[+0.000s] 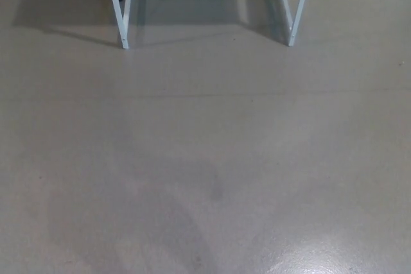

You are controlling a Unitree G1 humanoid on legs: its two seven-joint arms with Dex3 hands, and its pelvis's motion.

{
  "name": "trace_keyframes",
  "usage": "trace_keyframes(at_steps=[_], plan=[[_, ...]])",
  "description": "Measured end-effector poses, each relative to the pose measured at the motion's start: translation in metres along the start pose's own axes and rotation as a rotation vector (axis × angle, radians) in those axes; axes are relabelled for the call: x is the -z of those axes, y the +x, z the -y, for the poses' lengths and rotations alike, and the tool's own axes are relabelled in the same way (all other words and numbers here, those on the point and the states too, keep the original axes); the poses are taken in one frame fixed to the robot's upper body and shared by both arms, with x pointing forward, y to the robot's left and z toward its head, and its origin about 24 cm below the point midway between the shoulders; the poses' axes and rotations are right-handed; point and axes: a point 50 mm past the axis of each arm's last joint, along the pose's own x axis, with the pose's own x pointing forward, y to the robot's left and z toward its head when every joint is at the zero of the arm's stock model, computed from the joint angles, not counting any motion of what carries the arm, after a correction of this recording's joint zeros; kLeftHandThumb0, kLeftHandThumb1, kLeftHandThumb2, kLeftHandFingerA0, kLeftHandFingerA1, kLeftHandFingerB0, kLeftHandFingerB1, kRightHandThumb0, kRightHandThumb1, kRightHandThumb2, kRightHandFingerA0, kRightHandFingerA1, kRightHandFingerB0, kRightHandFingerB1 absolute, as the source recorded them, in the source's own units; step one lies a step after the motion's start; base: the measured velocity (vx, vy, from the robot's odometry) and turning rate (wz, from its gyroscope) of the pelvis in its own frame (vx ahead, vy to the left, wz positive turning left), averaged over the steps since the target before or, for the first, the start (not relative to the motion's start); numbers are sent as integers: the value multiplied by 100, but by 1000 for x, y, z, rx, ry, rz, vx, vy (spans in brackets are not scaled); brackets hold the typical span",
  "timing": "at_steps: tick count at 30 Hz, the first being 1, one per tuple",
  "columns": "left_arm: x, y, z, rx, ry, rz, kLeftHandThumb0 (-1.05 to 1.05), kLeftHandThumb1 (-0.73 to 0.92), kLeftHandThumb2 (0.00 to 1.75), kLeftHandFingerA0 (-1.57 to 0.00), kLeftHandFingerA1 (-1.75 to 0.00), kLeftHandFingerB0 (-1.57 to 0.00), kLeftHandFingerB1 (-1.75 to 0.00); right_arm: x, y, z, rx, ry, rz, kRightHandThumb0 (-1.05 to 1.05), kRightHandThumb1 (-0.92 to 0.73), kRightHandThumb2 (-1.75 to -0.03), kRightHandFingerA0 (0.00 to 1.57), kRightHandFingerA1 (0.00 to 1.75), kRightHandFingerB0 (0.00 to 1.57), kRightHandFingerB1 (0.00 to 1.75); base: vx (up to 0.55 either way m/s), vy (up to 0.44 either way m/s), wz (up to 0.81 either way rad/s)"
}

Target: The robot walks towards a file tray kept in the middle of a desk and uses its right hand to grab a tray and pulls it out towards itself

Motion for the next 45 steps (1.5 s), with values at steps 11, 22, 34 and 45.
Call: trace_keyframes(at_steps=[11, 22, 34, 45], plan=[[-19, 1, -3, 44, -26, 123, -17, 41, 56, -48, -48, -41, -40, -15, 27, 8, -61, 39, 17, -36, -32, -62, 68, 59, 56, 53, 0, 0, 0], [-35, 4, -2, 66, -21, 188, -14, 43, 52, -52, -45, -43, -37, -16, 32, 7, -104, 52, 61, -37, -32, -63, 68, 61, 57, 55, 316, -58, 4], [-59, 7, 8, 93, -70, 298, -10, 45, 53, -53, -52, -42, -40, -16, 32, -1, -117, 31, 103, -48, -31, -69, 65, 62, 51, 54, 122, 273, -19], [-60, 21, 24, 89, -173, 233, -11, 47, 53, -52, -47, -42, -38, -27, 54, -1, -13, 38, 71, -49, -33, -71, 58, 62, 50, 56, 248, -38, 9]])
